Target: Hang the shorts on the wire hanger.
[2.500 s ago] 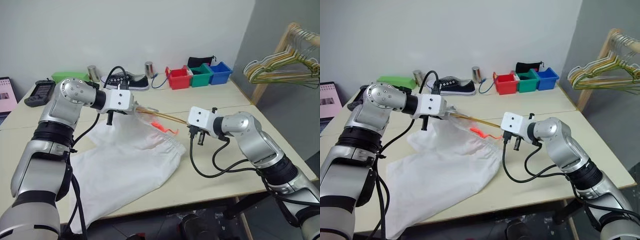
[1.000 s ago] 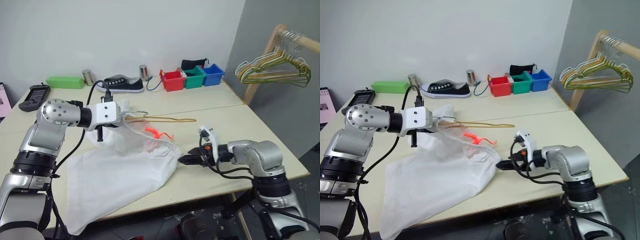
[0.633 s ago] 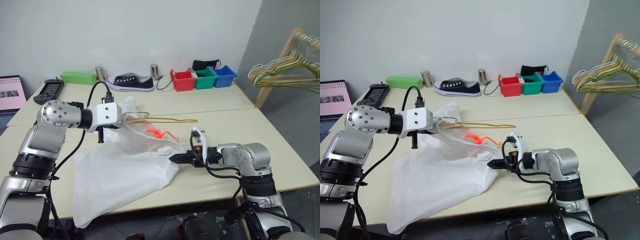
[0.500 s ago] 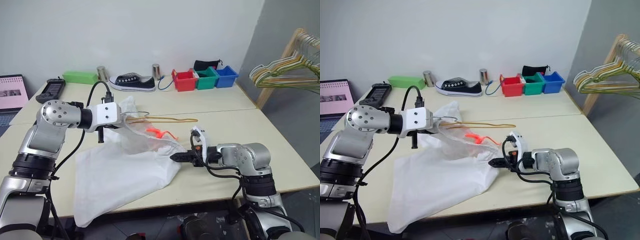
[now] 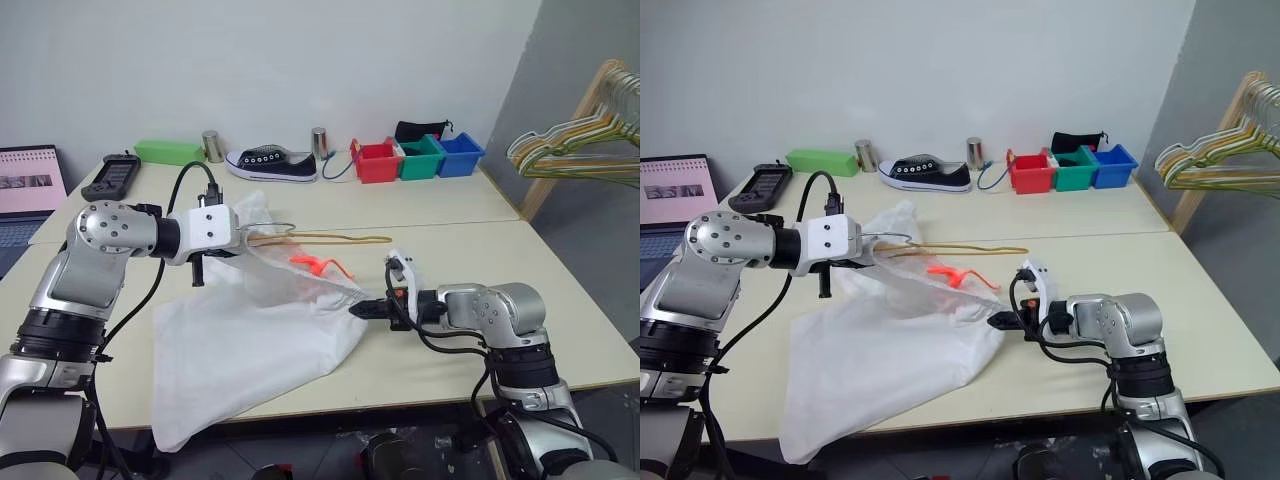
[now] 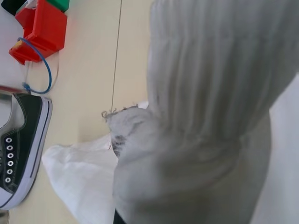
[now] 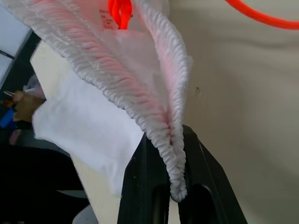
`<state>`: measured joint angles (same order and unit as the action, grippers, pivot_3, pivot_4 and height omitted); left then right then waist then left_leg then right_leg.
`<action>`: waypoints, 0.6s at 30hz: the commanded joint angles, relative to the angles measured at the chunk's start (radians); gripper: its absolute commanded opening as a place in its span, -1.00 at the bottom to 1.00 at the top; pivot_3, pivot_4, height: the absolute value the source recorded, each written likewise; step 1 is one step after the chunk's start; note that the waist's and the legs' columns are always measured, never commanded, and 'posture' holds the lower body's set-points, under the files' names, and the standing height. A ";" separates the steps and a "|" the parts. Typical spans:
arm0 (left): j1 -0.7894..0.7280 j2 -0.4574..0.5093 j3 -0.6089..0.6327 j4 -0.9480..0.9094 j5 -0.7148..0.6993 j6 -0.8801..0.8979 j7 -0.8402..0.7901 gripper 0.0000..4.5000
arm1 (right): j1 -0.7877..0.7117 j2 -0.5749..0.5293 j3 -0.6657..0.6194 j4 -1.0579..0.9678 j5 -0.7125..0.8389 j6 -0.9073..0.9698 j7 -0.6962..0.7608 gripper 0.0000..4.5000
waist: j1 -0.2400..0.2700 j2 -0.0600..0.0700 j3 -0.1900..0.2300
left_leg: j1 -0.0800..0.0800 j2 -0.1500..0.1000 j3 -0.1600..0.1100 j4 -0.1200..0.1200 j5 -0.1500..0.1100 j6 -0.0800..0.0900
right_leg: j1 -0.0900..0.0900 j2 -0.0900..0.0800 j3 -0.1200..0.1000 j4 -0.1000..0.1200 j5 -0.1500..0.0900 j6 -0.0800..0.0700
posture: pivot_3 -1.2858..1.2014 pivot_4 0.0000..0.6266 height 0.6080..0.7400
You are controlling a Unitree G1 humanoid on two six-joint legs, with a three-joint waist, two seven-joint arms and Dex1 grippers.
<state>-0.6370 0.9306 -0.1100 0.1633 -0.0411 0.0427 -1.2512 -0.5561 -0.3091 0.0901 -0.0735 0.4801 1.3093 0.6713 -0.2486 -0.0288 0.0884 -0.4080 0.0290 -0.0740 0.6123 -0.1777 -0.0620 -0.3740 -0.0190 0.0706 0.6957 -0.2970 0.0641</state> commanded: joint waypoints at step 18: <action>0.033 0.121 -0.020 -0.020 0.008 0.043 -0.108 -1.00 | -0.114 -0.338 0.157 -0.044 -0.171 -0.399 0.168 -0.98 | -0.003 0.002 0.001 | -0.001 0.001 0.001 -0.003 0.000 0.000 | 0.000 0.000 0.000 -0.004 -0.001 -0.001 | -0.14 -0.93 1.00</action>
<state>-0.5774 1.0312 -0.1464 0.1148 -0.0692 0.0965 -1.3796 -0.6417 -0.6109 0.2721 -0.0862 0.3328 0.9100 0.8385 -0.2517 -0.0273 0.0895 -0.4086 0.0297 -0.0727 0.6093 -0.1778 -0.0619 -0.3745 -0.0190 0.0707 0.6910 -0.2979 0.0627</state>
